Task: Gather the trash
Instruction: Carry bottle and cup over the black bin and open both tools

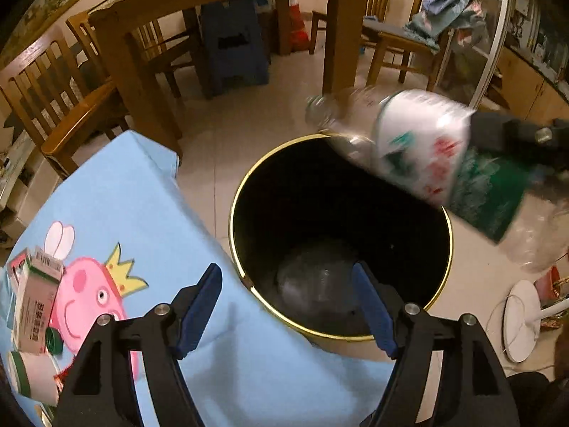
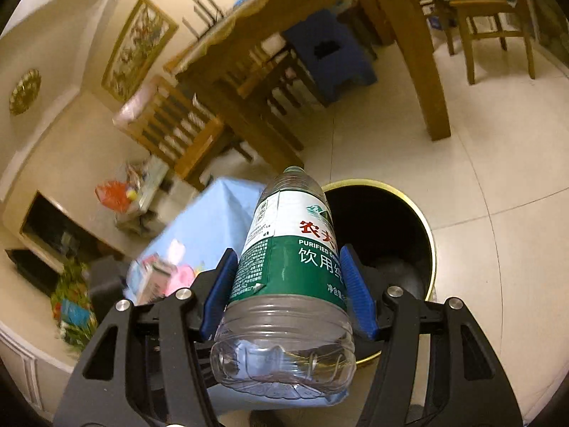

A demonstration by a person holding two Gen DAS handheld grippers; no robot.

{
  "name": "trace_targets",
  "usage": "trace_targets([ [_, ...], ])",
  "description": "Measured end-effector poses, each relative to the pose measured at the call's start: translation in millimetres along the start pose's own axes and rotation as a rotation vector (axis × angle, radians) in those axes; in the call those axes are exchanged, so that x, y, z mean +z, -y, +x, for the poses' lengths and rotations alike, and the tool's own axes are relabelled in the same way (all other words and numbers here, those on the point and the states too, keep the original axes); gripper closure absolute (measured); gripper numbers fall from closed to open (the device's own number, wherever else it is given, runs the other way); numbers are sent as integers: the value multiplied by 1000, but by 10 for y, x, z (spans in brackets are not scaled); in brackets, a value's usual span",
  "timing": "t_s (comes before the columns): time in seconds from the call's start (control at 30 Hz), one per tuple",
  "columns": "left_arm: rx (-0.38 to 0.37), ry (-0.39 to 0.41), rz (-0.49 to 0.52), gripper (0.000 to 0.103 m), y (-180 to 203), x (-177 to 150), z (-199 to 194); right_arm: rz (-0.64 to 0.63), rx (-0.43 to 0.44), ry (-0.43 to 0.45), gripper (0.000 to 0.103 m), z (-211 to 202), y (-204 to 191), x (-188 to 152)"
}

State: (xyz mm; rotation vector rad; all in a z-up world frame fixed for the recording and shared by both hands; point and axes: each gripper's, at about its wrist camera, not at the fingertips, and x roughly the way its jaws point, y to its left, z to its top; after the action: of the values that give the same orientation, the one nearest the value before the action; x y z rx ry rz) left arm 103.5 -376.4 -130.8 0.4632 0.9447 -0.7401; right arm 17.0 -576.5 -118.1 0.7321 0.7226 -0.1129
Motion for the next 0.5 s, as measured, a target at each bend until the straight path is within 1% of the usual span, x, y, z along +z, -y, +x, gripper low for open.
trace_targets([
  [0.07,1,-16,-6,30,2,-10,47,-9,-59,-67,44,304,67,-50],
  [0.17,17,-15,-6,28,43,-111,-17,-13,-114,-141,44,642,23,-123],
  [0.2,24,-10,-2,28,53,-148,-66,-21,-137,-138,44,707,-4,-142],
  [0.27,38,7,-4,22,90,-232,-172,-21,-193,-124,44,775,-35,-135],
  [0.3,52,13,-6,22,86,-271,-204,-14,-217,-115,44,796,-42,-134],
  [0.4,100,15,-17,22,52,-357,-244,3,-235,-112,43,868,-70,-122],
  [0.5,127,2,-53,22,-2,-371,-235,-2,-269,-122,43,937,-85,-127],
])
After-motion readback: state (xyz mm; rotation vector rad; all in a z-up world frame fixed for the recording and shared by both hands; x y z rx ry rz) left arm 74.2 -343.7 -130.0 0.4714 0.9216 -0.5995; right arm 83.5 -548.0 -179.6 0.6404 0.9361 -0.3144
